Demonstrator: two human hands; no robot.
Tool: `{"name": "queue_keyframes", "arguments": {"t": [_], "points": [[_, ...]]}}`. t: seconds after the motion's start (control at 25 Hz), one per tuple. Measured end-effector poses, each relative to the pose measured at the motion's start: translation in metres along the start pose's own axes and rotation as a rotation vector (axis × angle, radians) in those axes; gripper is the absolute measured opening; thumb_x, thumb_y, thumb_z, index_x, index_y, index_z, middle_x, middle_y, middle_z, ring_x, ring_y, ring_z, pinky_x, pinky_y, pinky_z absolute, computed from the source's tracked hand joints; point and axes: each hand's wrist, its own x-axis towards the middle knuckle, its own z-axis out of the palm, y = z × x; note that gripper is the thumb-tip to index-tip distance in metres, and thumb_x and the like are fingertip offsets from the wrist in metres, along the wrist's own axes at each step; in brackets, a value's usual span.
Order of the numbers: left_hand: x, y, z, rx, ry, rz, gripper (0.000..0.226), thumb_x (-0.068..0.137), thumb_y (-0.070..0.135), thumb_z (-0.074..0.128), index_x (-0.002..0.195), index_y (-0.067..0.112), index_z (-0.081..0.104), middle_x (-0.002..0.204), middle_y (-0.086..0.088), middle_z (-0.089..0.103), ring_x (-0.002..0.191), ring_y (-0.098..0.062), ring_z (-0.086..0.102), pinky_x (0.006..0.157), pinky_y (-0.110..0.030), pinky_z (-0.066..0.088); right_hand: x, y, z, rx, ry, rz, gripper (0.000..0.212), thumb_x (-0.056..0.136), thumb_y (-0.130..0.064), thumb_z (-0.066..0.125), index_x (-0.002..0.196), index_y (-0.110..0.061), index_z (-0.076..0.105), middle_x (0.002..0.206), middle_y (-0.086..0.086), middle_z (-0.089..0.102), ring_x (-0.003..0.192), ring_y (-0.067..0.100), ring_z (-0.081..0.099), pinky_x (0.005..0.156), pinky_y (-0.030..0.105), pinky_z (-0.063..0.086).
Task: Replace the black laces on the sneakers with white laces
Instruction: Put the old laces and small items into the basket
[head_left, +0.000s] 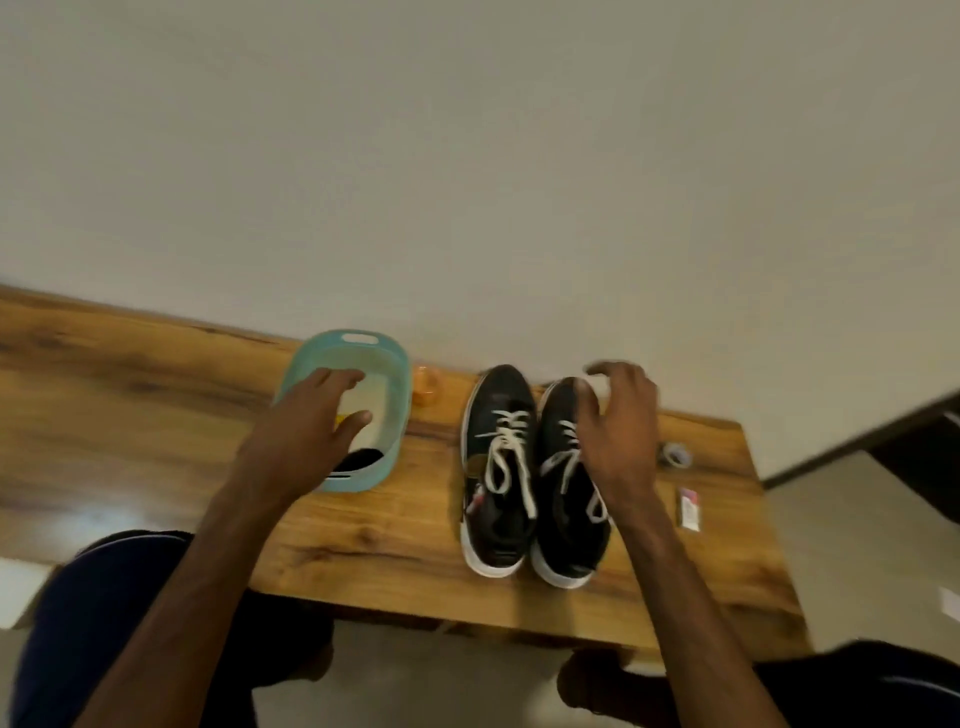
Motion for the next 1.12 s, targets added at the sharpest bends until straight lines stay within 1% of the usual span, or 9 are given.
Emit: {"name": "queue_keyframes", "arguments": {"t": [0.08, 0.16, 0.24, 0.44, 0.56, 0.72, 0.8, 0.96, 1.12], "points": [[-0.003, 0.011, 0.009, -0.038, -0.035, 0.065, 0.044, 0.094, 0.027, 0.063, 0.136, 0.019, 0.051, 0.131, -0.001, 0.055, 0.106, -0.02, 0.06, 0.085, -0.04, 0.051, -0.022, 0.072, -0.034, -0.11, 0.027, 0.246, 0.024, 0.093, -0.02, 0.064, 0.111, -0.005, 0.062, 0.112, 0.015, 0.063, 0.107, 0.032, 0.055, 0.091, 0.041, 0.043], [-0.006, 0.018, 0.013, -0.053, -0.039, 0.079, 0.043, 0.094, 0.026, 0.063, 0.134, 0.02, 0.052, 0.128, 0.001, 0.055, 0.101, -0.015, 0.059, 0.083, -0.041, 0.053, -0.05, 0.127, -0.047, -0.256, -0.136, 0.502, 0.035, 0.093, -0.026, 0.064, 0.116, -0.001, 0.056, 0.117, 0.021, 0.059, 0.107, 0.038, 0.054, 0.091, 0.042, 0.043], [-0.01, 0.021, 0.015, -0.051, -0.026, 0.074, 0.042, 0.094, 0.025, 0.063, 0.134, 0.02, 0.053, 0.126, 0.001, 0.056, 0.099, -0.012, 0.057, 0.082, -0.041, 0.054, -0.076, 0.156, -0.047, -0.335, -0.339, 0.605, 0.038, 0.094, -0.029, 0.06, 0.121, -0.003, 0.051, 0.12, 0.022, 0.056, 0.107, 0.038, 0.053, 0.089, 0.042, 0.042], [-0.021, 0.016, 0.018, -0.042, -0.067, 0.047, 0.036, 0.094, 0.024, 0.063, 0.129, 0.021, 0.057, 0.123, 0.002, 0.057, 0.098, -0.012, 0.057, 0.082, -0.038, 0.054, -0.1, 0.17, -0.044, -0.376, -0.355, 0.537, 0.026, 0.094, -0.014, 0.054, 0.12, -0.012, 0.053, 0.114, 0.011, 0.06, 0.1, 0.029, 0.057, 0.08, 0.039, 0.051], [-0.023, 0.006, 0.005, -0.008, 0.002, -0.025, 0.029, 0.096, 0.021, 0.059, 0.125, 0.022, 0.059, 0.123, 0.003, 0.059, 0.095, -0.013, 0.06, 0.076, -0.036, 0.05, -0.096, 0.175, -0.046, -0.386, -0.37, 0.534, 0.027, 0.092, -0.022, 0.058, 0.117, -0.012, 0.054, 0.11, 0.011, 0.061, 0.095, 0.029, 0.059, 0.077, 0.037, 0.051], [-0.023, -0.02, -0.017, 0.077, 0.161, -0.308, 0.03, 0.098, 0.026, 0.055, 0.127, 0.02, 0.058, 0.125, -0.003, 0.061, 0.105, -0.027, 0.062, 0.082, -0.043, 0.05, -0.088, 0.167, -0.041, -0.429, -0.392, 0.505, 0.031, 0.095, -0.031, 0.059, 0.116, -0.01, 0.052, 0.11, 0.014, 0.061, 0.094, 0.031, 0.06, 0.078, 0.039, 0.053], [-0.022, -0.026, -0.02, 0.099, 0.141, -0.435, 0.036, 0.095, 0.032, 0.058, 0.127, 0.016, 0.057, 0.125, -0.007, 0.062, 0.111, -0.031, 0.06, 0.087, -0.047, 0.051, -0.088, 0.161, -0.047, -0.422, -0.365, 0.513, 0.015, 0.096, -0.024, 0.057, 0.104, -0.012, 0.052, 0.1, 0.013, 0.062, 0.084, 0.029, 0.06, 0.073, 0.042, 0.054], [-0.013, -0.028, -0.019, 0.111, 0.054, -0.519, 0.038, 0.095, 0.037, 0.058, 0.124, 0.014, 0.054, 0.123, -0.009, 0.062, 0.112, -0.032, 0.059, 0.088, -0.044, 0.05, -0.083, 0.116, -0.083, -0.262, -0.32, 0.694, 0.028, 0.096, -0.04, 0.058, 0.095, -0.013, 0.053, 0.091, 0.013, 0.063, 0.073, 0.026, 0.055, 0.072, 0.038, 0.049], [-0.007, -0.029, -0.02, 0.187, -0.019, -0.586, 0.037, 0.097, 0.034, 0.056, 0.125, 0.011, 0.05, 0.123, -0.012, 0.06, 0.111, -0.033, 0.058, 0.08, -0.035, 0.043, -0.051, 0.016, -0.085, -0.174, -0.164, 0.324, 0.021, 0.094, -0.036, 0.063, 0.105, -0.018, 0.06, 0.099, 0.006, 0.066, 0.083, 0.024, 0.059, 0.072, 0.038, 0.049]]}}
